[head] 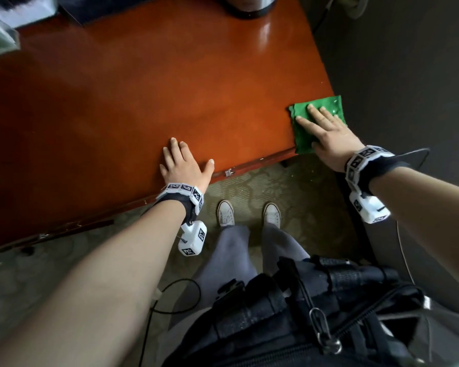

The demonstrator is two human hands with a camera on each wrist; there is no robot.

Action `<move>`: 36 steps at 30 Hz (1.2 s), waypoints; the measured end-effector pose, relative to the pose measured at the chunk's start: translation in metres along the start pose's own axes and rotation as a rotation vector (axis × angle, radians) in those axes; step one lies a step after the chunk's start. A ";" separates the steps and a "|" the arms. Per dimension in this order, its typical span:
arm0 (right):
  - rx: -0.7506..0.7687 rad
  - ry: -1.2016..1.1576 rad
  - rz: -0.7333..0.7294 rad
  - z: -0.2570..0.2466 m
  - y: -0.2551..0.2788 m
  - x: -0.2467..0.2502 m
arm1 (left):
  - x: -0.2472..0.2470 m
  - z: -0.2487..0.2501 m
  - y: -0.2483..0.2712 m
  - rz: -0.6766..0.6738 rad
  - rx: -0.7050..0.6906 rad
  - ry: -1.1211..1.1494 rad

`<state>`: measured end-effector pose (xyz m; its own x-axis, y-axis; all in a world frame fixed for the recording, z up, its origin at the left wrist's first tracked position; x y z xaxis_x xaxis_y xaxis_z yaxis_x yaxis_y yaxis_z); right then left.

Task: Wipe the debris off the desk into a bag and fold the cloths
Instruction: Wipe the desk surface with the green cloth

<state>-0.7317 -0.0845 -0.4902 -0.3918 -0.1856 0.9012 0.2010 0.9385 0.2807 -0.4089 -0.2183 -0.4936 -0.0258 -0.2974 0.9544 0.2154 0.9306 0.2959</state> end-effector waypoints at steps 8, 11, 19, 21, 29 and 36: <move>-0.066 -0.086 0.005 -0.005 -0.003 0.004 | -0.007 0.021 0.021 -0.012 0.006 0.001; -0.034 -0.018 -0.040 -0.018 0.005 -0.004 | -0.012 0.027 0.030 -0.010 0.001 -0.003; 0.212 0.083 -0.190 -0.033 0.007 -0.018 | -0.011 0.031 0.032 -0.027 0.027 0.012; 0.190 0.048 -0.198 -0.025 -0.004 -0.008 | -0.008 0.031 0.031 -0.038 0.031 0.024; 0.006 0.041 -0.149 -0.026 -0.026 0.013 | 0.012 0.024 0.033 -0.186 0.009 0.067; 0.033 0.061 -0.136 -0.110 -0.047 0.053 | 0.058 0.011 0.030 -0.491 -0.106 0.081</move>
<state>-0.6633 -0.1701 -0.4190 -0.3578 -0.3279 0.8743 0.1197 0.9125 0.3912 -0.4149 -0.2052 -0.4293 -0.0741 -0.7138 0.6964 0.2952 0.6513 0.6990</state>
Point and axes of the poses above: each hand's wrist, its own y-axis away from the middle knuckle, its own x-axis out of the back of the hand, z = x × y, the point moved 4 cm from there along -y, towards the middle knuckle, and after that the axes turned 5 degrees about z, right-handed, at the moved point
